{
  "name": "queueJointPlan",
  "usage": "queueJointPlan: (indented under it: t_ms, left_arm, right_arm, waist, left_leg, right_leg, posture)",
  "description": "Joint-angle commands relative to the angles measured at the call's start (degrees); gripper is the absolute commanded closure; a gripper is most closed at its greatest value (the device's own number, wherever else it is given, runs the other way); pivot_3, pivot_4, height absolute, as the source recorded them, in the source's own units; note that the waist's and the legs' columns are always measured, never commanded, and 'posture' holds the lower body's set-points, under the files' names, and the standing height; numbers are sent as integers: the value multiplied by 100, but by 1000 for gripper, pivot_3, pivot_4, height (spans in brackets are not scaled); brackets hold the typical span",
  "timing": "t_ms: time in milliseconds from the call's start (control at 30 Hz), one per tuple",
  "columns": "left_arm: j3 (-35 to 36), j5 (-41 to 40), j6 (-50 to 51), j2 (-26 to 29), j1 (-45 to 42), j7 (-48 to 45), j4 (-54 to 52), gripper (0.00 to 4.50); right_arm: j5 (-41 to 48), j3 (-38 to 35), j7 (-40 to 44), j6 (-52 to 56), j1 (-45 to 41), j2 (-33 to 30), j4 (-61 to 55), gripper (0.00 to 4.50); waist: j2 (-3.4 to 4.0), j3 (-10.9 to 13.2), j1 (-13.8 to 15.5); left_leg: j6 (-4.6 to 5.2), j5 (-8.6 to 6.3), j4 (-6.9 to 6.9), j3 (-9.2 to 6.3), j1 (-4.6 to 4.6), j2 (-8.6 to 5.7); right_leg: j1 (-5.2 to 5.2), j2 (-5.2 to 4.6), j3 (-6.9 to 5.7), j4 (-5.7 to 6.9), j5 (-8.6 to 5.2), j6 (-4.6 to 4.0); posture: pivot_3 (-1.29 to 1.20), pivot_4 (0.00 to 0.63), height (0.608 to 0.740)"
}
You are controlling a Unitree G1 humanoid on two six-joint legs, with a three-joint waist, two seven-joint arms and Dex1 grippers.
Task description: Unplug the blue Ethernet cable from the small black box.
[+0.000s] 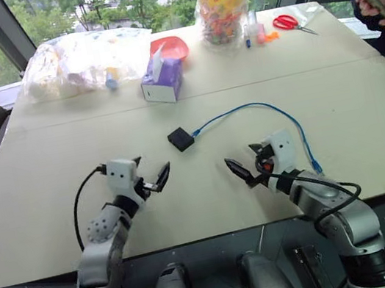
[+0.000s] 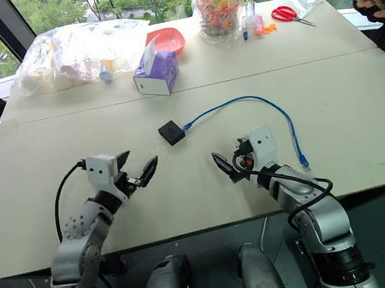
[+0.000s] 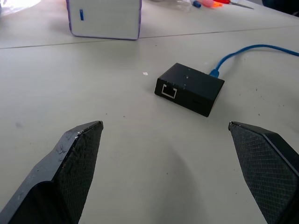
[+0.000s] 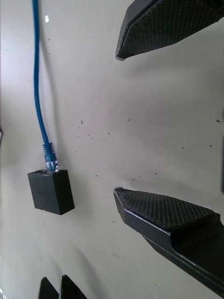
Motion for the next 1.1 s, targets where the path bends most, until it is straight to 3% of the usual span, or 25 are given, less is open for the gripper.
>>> queueJointPlan:
  t_ms: [33,267,767,900,1100]
  left_arm:
    - [14,-141,29,83,-32,-190,-68,21]
    - [-21,-342,295,236,156,-412,-311,21]
    - [221,-648,538,647,-213,-623,-268,21]
    - [239,-716,616,719,-272,-703,-309,21]
    - [119,-672,537,797,-290,-849,-295,21]
  right_arm:
    - [83,4,62,45,-138,-83,-348,0]
    - [274,-11,283,289,-266,-295,-500,0]
    - [324,239,854,1102,-1501,-1094,-69,0]
    - [163,690,1598,796,-2231,-1591,465,0]
    - [-625,1792,3399,-610,-4117,-1973,2657,0]
  waist:
    - [-1,0,3]
    - [-1,1,4]
    - [0,1,10]
    - [1,3,-4]
    - [6,8,-31]
  left_leg:
    - [0,0,0,0,0,0]
    - [0,0,2,0,0,0]
    - [1,1,6,-1,1,0]
    - [2,1,11,2,-1,-1]
    - [2,1,14,4,5,0]
  right_leg:
    - [0,0,0,0,0,0]
    - [1,0,0,2,-1,1]
    - [2,0,0,6,0,1]
    - [1,0,2,6,0,1]
    - [-3,5,5,18,0,2]
  posture:
    - [0,150,735]
    - [0,150,735]
    - [0,150,735]
    - [0,150,735]
    - [0,150,735]
